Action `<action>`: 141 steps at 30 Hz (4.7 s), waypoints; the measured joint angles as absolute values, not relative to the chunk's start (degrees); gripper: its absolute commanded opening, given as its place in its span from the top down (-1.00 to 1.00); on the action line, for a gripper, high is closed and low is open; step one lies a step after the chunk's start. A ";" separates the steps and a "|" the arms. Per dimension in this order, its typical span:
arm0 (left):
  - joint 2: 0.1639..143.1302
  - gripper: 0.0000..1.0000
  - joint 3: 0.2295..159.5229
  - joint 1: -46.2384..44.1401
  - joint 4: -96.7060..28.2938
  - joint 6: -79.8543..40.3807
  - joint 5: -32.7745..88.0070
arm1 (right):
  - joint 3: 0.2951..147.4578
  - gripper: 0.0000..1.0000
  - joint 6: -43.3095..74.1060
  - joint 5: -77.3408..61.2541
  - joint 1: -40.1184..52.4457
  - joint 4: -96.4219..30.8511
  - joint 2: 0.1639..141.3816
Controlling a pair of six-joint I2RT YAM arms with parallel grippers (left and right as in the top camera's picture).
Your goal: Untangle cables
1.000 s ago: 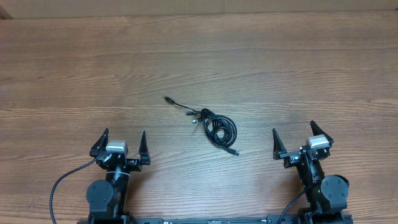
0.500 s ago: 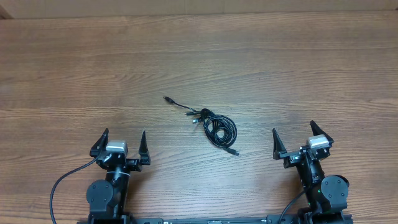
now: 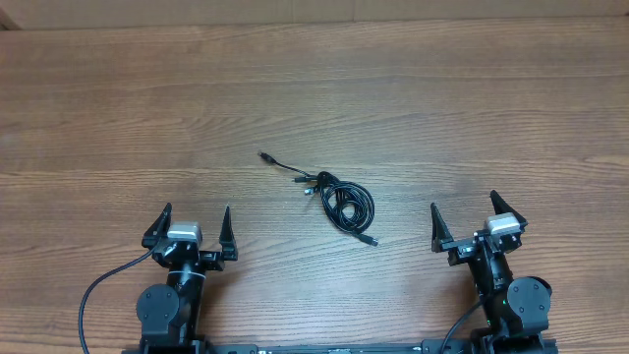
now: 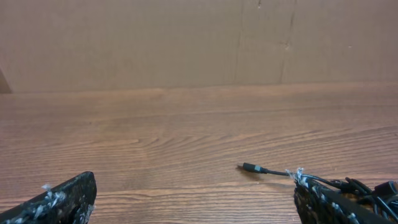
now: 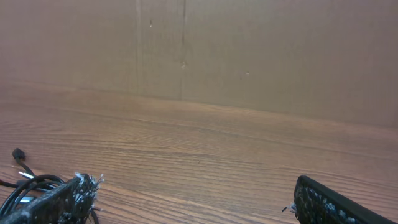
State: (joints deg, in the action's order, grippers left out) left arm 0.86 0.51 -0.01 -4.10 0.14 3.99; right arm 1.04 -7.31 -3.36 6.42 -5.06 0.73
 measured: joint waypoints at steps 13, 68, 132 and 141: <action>0.86 -0.99 0.51 -0.01 -4.10 0.14 4.01 | 1.04 -1.00 -7.31 -3.33 6.42 -5.08 0.73; 17.78 -0.99 32.64 -0.01 -32.56 -4.40 7.92 | 1.04 -1.00 -7.31 -2.94 6.42 -5.10 0.73; 94.35 -1.00 67.13 -35.88 -47.51 -35.94 2.44 | 1.04 -1.00 -7.31 -2.94 6.42 -5.10 0.73; 99.83 -1.00 67.18 -40.69 -45.39 -46.57 -1.61 | 1.04 -1.00 -7.33 -2.94 6.42 -5.13 0.73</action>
